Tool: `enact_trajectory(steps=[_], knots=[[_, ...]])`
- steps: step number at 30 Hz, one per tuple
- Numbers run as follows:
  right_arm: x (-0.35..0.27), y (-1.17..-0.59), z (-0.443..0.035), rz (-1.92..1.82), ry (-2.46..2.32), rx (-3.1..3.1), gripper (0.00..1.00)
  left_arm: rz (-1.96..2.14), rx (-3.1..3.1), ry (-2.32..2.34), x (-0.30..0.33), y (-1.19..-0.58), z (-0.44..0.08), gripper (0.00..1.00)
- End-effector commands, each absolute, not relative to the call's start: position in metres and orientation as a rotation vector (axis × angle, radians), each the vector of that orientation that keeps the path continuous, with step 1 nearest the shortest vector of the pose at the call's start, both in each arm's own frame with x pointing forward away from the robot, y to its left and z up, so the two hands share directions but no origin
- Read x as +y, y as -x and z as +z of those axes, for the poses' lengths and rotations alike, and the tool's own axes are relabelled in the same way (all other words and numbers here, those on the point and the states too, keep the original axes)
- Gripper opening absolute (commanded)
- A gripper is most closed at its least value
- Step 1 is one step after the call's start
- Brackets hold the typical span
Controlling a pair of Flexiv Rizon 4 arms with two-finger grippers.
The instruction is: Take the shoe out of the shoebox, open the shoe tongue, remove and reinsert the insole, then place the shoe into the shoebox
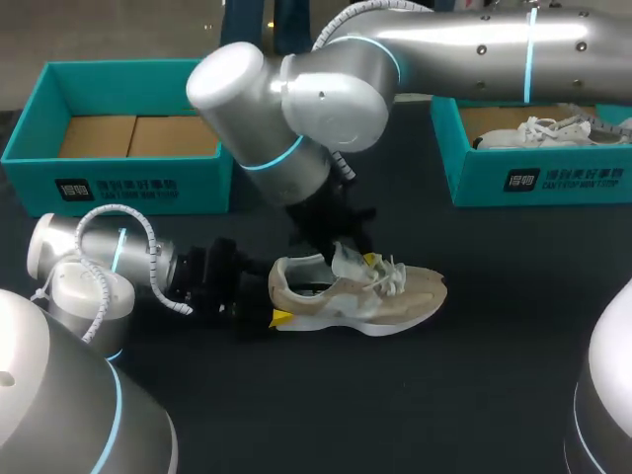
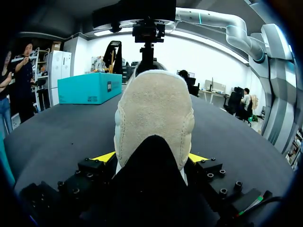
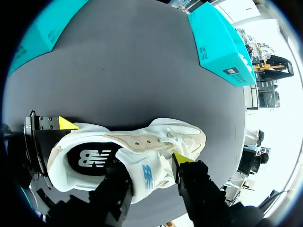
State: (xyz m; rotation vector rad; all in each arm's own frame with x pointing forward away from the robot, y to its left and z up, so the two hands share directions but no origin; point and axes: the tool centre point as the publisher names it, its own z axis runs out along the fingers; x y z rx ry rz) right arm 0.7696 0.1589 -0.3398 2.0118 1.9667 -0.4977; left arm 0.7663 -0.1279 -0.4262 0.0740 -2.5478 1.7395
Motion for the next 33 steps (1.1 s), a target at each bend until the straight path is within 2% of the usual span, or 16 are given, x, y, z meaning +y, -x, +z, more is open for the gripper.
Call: enact_trajectory(steps=[1,7,17,23,26,28,29,33], knots=[[0.151,-0.770,-0.334,-0.463,-2.047,1.984,0.38,1.734,-2.550,-0.074,-0.126,-0.766,-0.429,0.00],[0.154,-0.769,-0.333,-0.475,-2.062,1.979,0.35,1.734,-2.550,-0.074,-0.126,-0.766,-0.429,0.00],[0.160,-0.763,-0.321,-0.464,-2.098,1.982,0.38,1.734,-2.550,-0.074,-0.126,-0.766,-0.429,0.00],[0.165,-0.761,-0.319,-0.456,-2.106,1.981,0.36,1.734,-2.550,-0.074,-0.126,-0.766,-0.429,0.00],[0.166,-0.760,-0.317,-0.458,-2.114,1.978,0.27,1.734,-2.550,-0.074,-0.126,-0.766,-0.429,0.00],[0.167,-0.759,-0.315,-0.459,-2.125,1.974,0.12,1.734,-2.550,-0.074,-0.126,-0.766,-0.429,0.00],[0.167,-0.759,-0.314,-0.460,-2.130,1.973,0.00,1.734,-2.550,-0.074,-0.126,-0.766,-0.429,0.00],[0.167,-0.758,-0.313,-0.436,-2.180,1.980,0.00,1.734,-2.550,-0.074,-0.126,-0.766,-0.429,0.00]])
